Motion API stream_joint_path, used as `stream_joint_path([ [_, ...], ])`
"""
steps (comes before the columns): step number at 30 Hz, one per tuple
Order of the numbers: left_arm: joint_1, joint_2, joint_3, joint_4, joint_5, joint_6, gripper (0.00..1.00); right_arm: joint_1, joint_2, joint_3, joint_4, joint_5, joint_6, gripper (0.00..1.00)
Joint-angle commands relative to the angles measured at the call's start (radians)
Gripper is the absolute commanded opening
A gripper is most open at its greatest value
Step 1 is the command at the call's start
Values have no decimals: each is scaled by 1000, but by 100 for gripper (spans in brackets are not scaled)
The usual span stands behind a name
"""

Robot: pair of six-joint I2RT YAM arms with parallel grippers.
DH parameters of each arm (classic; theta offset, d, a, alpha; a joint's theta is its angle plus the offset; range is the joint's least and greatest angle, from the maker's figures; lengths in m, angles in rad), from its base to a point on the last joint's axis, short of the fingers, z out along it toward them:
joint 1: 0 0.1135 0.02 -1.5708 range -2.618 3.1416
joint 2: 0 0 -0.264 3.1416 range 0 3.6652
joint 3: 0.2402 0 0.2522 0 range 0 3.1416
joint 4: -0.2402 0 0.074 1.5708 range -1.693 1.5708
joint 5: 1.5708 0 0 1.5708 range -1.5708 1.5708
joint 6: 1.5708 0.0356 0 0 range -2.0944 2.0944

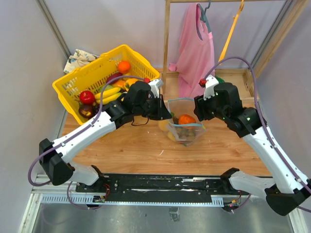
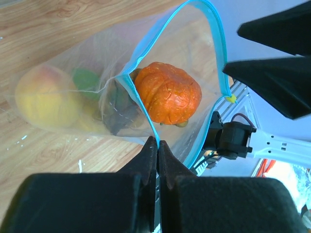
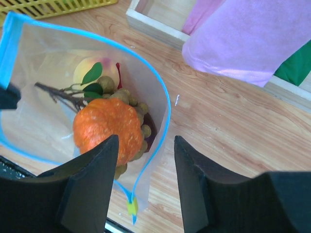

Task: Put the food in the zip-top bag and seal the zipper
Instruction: Adjust the zipper food storage bag at the center of the board.

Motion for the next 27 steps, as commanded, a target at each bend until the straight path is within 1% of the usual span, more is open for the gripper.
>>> stream_joint_path([
  [1,9,-11,-5,24,-17,-11,0,-12,-82,-28,-44,-64,-45,53],
  [6,13,-9,0,17,-28,-8,0,-13,-190,-109,-90,-106,-68,61],
  [8,16,-10,1,14,-30,-7,0,-13,-231,-141,-102,-140,-79,62],
  [11,23,-17,-3,12,-35,-6,0,-13,-275,-190,-109,-187,-87,62],
  [15,29,-25,-13,11,-36,-6,0,-13,-292,-260,-80,-183,-98,58],
  [23,29,-41,-37,15,-30,-14,0,-13,-251,-320,67,-153,-109,41],
  [25,30,-47,-44,15,-37,-15,0,-12,-240,-318,90,-155,-113,29],
  [27,32,-51,-43,8,-51,-13,0,-12,-229,-296,82,-164,-119,12],
])
